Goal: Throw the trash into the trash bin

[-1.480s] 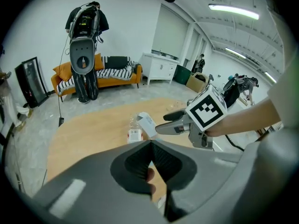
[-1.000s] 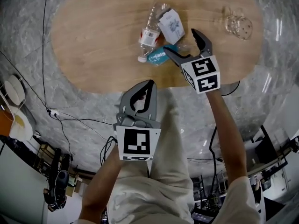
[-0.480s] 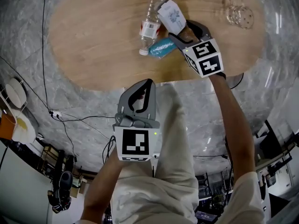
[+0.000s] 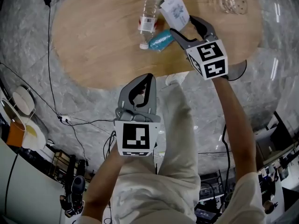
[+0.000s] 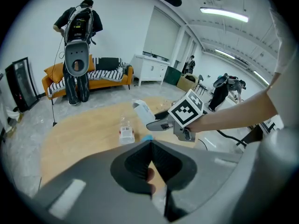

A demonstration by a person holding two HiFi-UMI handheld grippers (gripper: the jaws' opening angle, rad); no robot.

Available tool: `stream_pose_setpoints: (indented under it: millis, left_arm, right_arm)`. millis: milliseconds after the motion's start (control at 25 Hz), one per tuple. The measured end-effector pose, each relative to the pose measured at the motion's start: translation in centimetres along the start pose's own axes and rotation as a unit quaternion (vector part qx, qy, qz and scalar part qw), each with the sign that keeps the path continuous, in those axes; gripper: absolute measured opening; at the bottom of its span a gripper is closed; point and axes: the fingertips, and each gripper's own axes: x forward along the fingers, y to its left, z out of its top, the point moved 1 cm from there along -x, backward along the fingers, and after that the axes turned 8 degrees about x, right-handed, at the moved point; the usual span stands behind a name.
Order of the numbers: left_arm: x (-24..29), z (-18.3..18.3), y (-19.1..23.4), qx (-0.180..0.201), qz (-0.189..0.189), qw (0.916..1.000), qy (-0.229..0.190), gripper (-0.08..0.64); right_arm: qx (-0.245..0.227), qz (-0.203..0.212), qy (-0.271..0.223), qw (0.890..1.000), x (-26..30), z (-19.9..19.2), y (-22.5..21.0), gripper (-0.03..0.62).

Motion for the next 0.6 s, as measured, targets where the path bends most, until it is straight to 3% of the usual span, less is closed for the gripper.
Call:
stream_pose_setpoints:
  millis: [200, 360, 600]
  left_arm:
    - [0.4, 1.4, -1.9, 0.046, -0.029, 0.9985, 0.003, 0.000]
    - [1.8, 1.9, -2.7, 0.049, -0.032, 0.9983, 0.005, 0.000]
    - [3.8, 2.9, -7.3, 0.068, -0.057, 0.9960, 0.008, 0.000]
  right_arm:
    - [0.049, -0.014, -0.030, 0.998, -4.1, -1.2, -0.6, 0.327]
    - [0.066, -0.027, -0.040, 0.997, -6.2, -2.8, -1.4, 0.327]
    - [0.107, -0.051, -0.055, 0.991, -10.2, -6.2, -3.8, 0.327]
